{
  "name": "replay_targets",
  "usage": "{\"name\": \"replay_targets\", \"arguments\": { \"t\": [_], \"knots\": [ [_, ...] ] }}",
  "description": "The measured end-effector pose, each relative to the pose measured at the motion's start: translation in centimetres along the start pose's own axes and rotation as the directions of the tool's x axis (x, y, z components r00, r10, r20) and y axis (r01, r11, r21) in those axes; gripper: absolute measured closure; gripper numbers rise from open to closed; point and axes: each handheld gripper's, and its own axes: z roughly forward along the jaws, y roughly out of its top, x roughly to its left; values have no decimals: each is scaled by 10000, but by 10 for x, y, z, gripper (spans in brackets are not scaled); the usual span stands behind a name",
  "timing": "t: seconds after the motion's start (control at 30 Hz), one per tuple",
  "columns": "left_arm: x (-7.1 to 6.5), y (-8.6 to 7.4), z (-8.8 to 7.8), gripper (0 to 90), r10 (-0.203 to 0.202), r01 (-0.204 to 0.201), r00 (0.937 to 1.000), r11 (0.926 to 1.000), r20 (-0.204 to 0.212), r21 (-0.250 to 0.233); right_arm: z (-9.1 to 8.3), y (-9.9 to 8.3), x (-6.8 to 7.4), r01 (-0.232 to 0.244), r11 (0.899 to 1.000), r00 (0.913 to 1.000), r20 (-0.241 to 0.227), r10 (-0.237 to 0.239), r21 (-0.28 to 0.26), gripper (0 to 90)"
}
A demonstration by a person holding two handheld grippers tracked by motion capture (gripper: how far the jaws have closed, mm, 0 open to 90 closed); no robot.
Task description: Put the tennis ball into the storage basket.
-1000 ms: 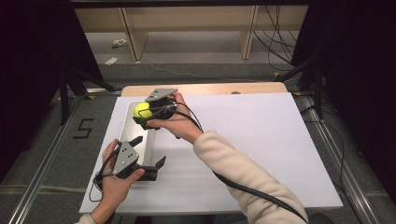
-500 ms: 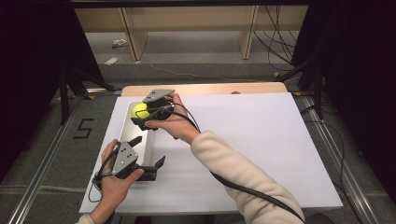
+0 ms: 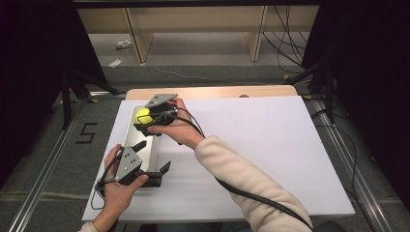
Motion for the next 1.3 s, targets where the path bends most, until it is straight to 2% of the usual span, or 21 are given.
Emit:
{"name": "replay_targets", "arguments": {
  "t": [0.33,0.5,0.83,1.0,1.3],
  "knots": [
    [0,1,0,0,190,-190,9998,9998,46,-53,7,-2,-1,49,9999,10000,-42,-48,159,272],
    [0,0,0,0,68,-68,10000,10000,-1,3,12,-3,0,110,9995,9999,-113,-107,291,272],
    [-1,0,0,0,102,-102,9999,9999,16,40,19,-2,-3,315,9987,9994,-130,-309,412,271],
    [-1,0,-1,0,104,-104,9999,9999,1,36,22,-1,-4,225,9989,9997,-109,-221,420,271],
    [-1,0,-1,0,92,-92,10000,10000,0,29,28,-2,-3,336,9982,9994,-111,-331,499,271]
  ]
}}
